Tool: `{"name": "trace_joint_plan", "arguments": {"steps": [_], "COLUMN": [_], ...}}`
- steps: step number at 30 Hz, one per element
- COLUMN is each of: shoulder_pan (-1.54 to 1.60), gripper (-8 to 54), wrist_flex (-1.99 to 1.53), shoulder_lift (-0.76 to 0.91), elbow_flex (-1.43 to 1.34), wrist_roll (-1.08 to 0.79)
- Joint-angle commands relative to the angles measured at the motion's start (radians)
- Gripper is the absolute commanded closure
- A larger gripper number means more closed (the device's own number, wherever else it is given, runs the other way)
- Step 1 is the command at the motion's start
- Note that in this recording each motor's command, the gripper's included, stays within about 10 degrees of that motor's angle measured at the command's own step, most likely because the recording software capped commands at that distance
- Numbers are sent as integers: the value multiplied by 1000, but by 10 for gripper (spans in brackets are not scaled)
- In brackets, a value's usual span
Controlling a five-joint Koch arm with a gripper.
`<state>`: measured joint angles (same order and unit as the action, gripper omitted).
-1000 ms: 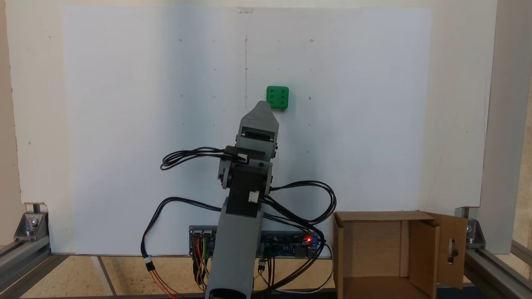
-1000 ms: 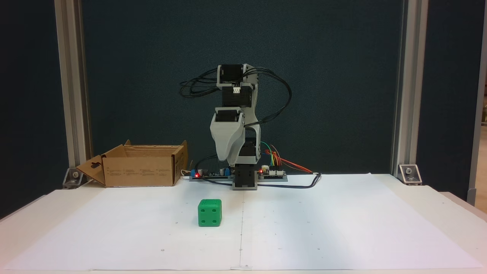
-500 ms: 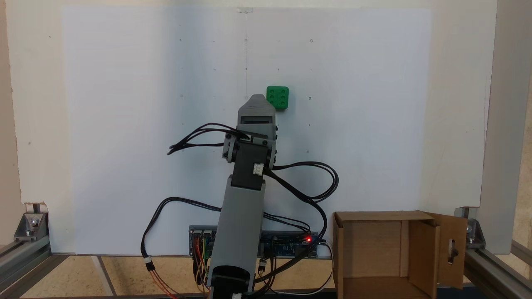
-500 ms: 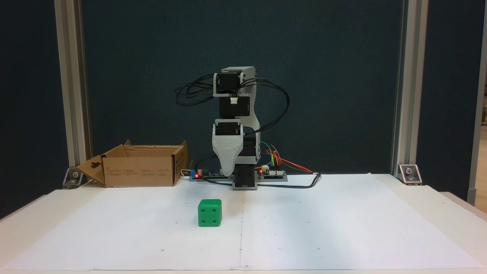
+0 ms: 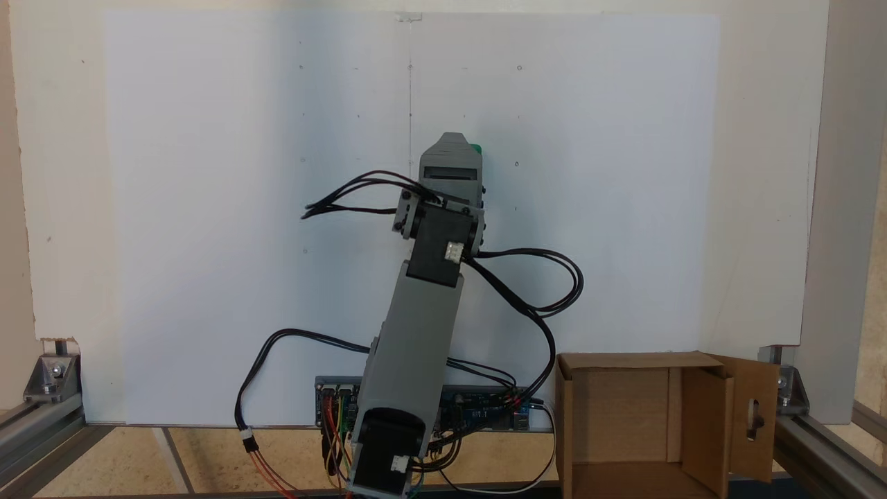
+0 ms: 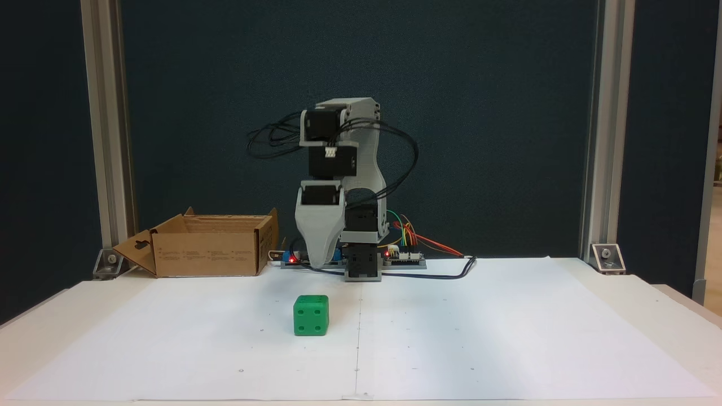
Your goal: Grasp a green dice and put it in the bin.
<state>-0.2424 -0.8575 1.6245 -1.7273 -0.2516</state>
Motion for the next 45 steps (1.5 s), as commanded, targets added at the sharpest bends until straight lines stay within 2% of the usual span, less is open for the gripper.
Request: {"name": "trace_joint_plan", "arguments": {"steps": [1, 45], "shoulder_pan": [-14, -26], "gripper": [19, 22], "wrist_flex": [12, 14], "shoulder_lift": [-14, -161], "elbow_flex": [91, 87], "wrist_roll": [-66, 15]}}
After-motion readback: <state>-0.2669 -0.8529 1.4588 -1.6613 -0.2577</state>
